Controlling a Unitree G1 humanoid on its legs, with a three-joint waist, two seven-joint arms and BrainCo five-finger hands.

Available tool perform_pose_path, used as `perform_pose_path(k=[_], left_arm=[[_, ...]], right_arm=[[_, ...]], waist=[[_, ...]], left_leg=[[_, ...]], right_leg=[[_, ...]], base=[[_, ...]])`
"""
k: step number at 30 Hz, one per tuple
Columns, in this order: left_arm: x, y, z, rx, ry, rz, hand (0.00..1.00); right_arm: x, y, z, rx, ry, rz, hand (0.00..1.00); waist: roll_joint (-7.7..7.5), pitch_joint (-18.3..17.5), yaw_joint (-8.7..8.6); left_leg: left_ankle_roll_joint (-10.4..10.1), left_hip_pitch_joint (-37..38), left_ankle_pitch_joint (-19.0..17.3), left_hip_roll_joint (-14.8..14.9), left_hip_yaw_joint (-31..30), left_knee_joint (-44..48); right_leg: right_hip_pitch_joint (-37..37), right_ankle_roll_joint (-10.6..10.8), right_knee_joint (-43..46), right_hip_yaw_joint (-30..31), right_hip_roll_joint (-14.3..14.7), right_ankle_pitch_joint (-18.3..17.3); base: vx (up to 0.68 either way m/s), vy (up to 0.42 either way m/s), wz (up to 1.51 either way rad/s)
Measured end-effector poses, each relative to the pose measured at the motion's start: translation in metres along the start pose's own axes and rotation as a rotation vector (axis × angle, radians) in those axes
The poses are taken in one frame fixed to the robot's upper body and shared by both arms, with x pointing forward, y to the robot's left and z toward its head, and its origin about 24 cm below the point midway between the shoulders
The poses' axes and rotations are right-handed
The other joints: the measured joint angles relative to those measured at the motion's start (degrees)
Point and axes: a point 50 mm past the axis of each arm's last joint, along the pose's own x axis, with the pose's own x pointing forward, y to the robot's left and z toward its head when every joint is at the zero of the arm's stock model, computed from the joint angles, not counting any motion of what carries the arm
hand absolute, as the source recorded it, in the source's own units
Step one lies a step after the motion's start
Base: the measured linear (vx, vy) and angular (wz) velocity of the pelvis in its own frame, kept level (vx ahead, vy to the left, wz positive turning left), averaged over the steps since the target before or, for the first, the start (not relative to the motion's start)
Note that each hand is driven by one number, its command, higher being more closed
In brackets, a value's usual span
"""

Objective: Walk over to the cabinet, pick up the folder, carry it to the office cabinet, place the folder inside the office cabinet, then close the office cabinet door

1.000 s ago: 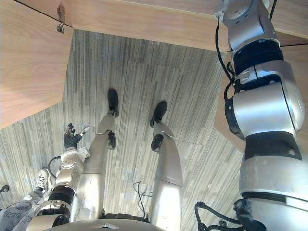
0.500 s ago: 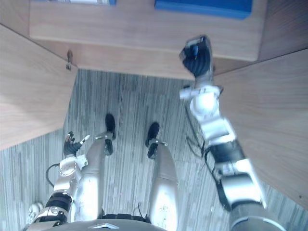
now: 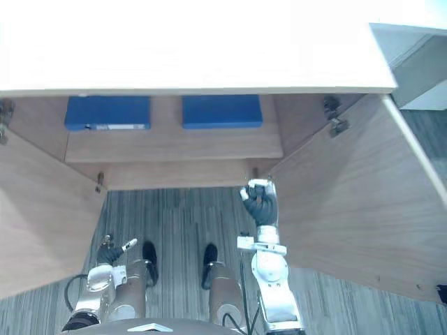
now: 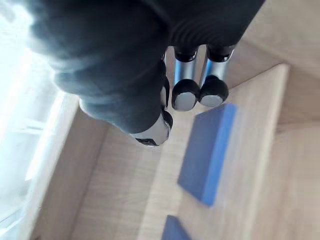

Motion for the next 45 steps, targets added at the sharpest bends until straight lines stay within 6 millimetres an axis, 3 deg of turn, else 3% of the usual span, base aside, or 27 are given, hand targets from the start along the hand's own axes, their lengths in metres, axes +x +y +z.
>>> perform_pose_path(k=[1,2,3,6,10,19,28,38,40,45], left_arm=[[0.000,0.000,-0.004,0.005,0.016,-0.003,0.00],[-0.001,0.002,-0.010,0.014,0.044,-0.005,0.00],[-0.001,0.004,-0.014,0.024,0.063,-0.010,0.00],[-0.002,0.012,-0.025,0.049,0.103,0.003,0.00],[-0.008,0.020,-0.042,0.079,0.159,0.002,0.00],[-0.020,0.028,-0.070,0.105,0.268,-0.005,0.00],[-0.024,0.032,-0.080,0.101,0.317,-0.006,0.00],[-0.023,0.031,-0.080,0.133,0.335,-0.024,0.00],[-0.024,0.031,-0.082,0.137,0.345,-0.026,0.00],[-0.029,0.031,-0.090,0.165,0.369,-0.037,0.00]], right_arm=[[-0.002,0.000,-0.011,-0.007,0.051,-0.002,1.00],[-0.006,0.001,-0.035,-0.023,0.164,-0.006,1.00],[-0.009,0.001,-0.056,-0.033,0.262,-0.010,0.00],[-0.022,0.001,-0.093,-0.035,0.460,-0.017,0.00],[-0.040,0.002,-0.127,-0.056,0.657,-0.013,0.00],[-0.082,-0.008,-0.164,-0.038,0.949,-0.070,0.00],[-0.106,-0.019,-0.176,-0.016,1.086,-0.134,0.00],[-0.119,-0.047,-0.181,0.195,1.140,-0.428,0.00],[-0.116,-0.058,-0.178,0.221,1.097,-0.489,0.00],[-0.102,-0.108,-0.152,0.255,0.874,-0.735,0.00]], waist=[[0.12,-0.32,-0.16],[0.35,-1.09,-0.59],[0.64,-1.48,-0.62],[1.50,-2.22,-0.79],[2.27,-3.75,-0.71],[1.45,-7.16,-0.56],[0.96,-8.32,-0.87],[0.90,-8.39,-2.45],[1.00,-8.53,-3.10],[1.16,-9.58,-5.69]], left_leg=[[0.03,0.90,0.27,-0.09,0.18,-0.84],[-0.10,2.72,0.98,-0.36,0.55,-2.65],[-0.09,4.66,1.82,-0.65,1.19,-4.83],[-0.02,9.17,3.69,-1.72,2.78,-9.96],[0.03,14.67,4.88,-3.09,4.40,-14.38],[-0.75,20.79,6.12,-5.90,3.94,-21.06],[-0.55,23.87,6.04,-7.51,2.58,-22.99],[0.01,27.38,4.19,-7.38,7.72,-22.97],[-0.29,27.76,3.44,-7.33,9.48,-22.66],[-0.86,28.65,0.69,-6.76,15.54,-20.94]], right_leg=[[0.94,0.11,-1.19,0.16,0.16,0.49],[2.99,0.28,-3.94,0.33,0.43,1.81],[5.03,0.44,-6.85,0.65,0.68,3.24],[9.45,0.89,-13.52,1.99,0.95,6.77],[14.34,1.42,-18.69,3.63,0.96,9.20],[17.42,2.07,-21.43,5.45,-0.26,9.60],[19.77,2.75,-21.98,6.04,-0.90,9.18],[20.56,2.99,-21.99,11.38,-0.21,9.84],[20.00,2.63,-21.80,13.24,0.01,9.67],[18.01,2.30,-21.27,19.10,1.16,9.62]], base=[[0.10,0.018,-0.19],[0.09,0.025,-0.16],[0.09,0.032,-0.15],[0.07,0.042,-0.22],[0.00,0.029,-0.21],[-0.04,0.030,-0.10],[0.01,0.018,-0.04],[0.01,0.002,-0.28],[-0.03,0.005,-0.48],[-0.01,0.001,-0.59]])
